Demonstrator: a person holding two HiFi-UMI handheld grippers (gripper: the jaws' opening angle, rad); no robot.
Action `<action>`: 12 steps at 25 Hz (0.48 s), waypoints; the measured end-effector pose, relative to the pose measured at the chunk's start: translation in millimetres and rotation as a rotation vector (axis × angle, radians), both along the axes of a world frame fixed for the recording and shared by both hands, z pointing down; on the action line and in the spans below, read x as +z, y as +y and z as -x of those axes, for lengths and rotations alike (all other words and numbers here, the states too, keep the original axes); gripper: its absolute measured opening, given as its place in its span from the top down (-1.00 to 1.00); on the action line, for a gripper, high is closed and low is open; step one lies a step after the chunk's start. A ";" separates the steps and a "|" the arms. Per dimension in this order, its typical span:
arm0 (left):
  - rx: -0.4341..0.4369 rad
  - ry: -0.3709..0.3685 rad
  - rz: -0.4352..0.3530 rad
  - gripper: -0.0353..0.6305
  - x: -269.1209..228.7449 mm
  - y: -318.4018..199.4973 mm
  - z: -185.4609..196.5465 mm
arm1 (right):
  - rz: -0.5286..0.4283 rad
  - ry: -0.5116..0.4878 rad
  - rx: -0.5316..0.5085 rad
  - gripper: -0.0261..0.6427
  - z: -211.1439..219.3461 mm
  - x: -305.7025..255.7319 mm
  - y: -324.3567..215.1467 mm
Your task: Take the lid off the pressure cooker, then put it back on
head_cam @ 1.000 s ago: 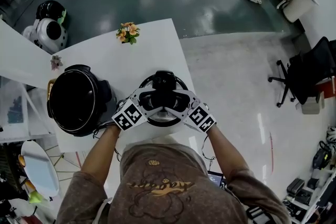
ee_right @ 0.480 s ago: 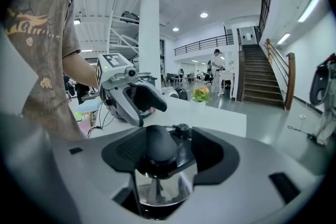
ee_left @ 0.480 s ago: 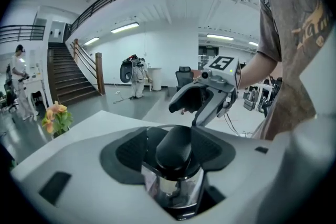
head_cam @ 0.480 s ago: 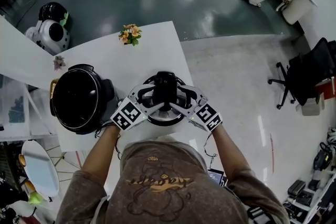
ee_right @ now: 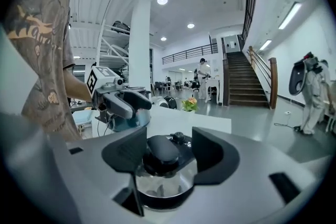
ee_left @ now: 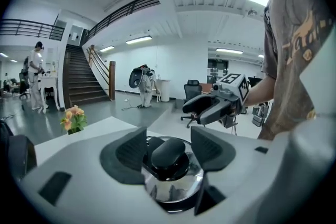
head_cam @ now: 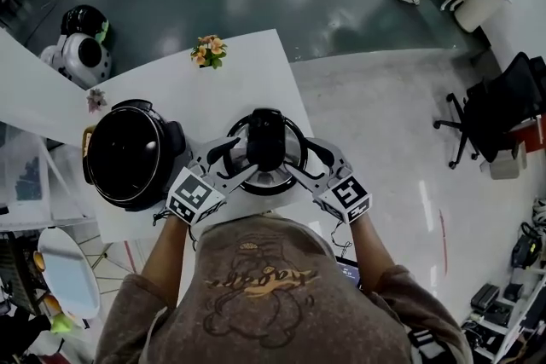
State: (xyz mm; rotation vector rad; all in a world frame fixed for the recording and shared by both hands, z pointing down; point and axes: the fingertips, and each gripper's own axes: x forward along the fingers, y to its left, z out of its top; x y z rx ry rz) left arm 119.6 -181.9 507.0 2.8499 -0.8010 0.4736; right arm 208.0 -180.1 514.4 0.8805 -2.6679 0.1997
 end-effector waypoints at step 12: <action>-0.013 -0.017 -0.011 0.08 4.1 2.4 6.9 | -0.012 -0.010 0.014 0.15 1.3 -7.3 1.7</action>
